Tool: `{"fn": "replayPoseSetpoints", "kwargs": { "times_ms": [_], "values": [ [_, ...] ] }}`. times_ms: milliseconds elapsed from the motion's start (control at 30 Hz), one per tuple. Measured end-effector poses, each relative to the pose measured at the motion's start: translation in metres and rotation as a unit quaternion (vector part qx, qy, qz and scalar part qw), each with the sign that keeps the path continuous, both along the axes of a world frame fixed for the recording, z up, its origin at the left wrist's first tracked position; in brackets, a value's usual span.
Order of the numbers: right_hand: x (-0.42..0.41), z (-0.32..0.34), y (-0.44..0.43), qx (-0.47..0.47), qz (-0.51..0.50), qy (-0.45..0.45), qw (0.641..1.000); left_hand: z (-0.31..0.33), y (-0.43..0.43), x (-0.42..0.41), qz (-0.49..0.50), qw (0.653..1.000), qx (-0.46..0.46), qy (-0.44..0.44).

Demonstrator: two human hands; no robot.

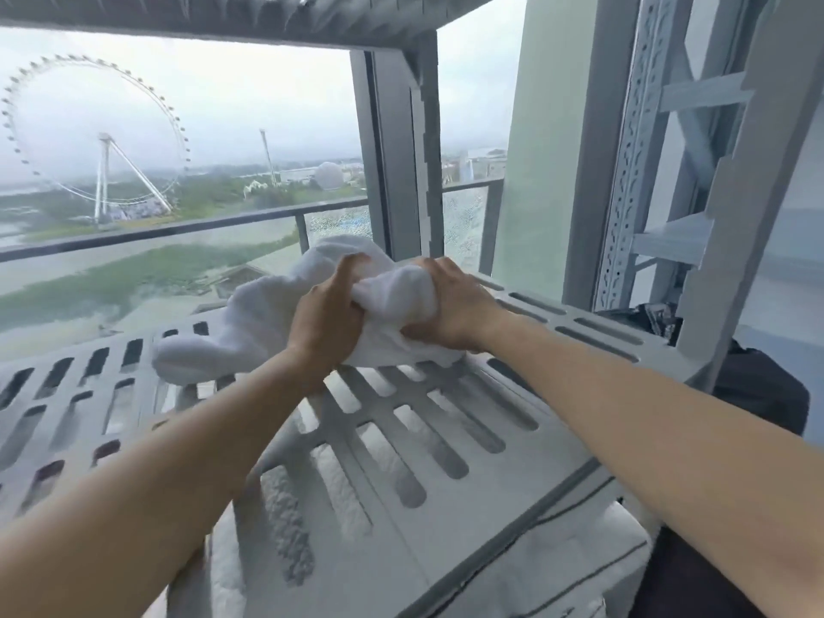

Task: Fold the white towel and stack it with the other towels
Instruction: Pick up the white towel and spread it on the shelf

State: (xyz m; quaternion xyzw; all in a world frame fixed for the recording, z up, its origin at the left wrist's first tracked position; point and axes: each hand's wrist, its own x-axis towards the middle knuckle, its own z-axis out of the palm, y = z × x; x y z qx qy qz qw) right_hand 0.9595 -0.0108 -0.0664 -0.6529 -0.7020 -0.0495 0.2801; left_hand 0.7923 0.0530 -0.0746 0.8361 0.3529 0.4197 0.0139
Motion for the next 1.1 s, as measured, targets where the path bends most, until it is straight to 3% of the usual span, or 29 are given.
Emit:
{"fn": "replayPoseSetpoints", "kwargs": {
  "times_ms": [333,433,600,933,1100],
  "values": [
    [0.044,0.024,0.043,-0.079,0.065,0.022,0.994,-0.016,0.007,0.029,0.048,0.995,0.066,0.055],
    [0.030,0.018,0.050,-0.056,0.083,-0.016,0.995,-0.016,0.006,0.021,0.076,0.991,0.068,0.090],
    [0.027,-0.016,0.059,0.017,0.175,0.091,0.980,-0.013,0.007,0.015,0.061,0.983,0.071,0.157],
    [0.037,-0.014,0.063,0.065,0.133,0.070,0.987,-0.013,0.006,0.010,0.129,0.947,0.221,0.195],
    [0.032,-0.019,0.052,0.140,0.067,0.010,0.988,-0.005,0.008,0.000,0.100,0.938,0.232,0.237]
  ]
}}
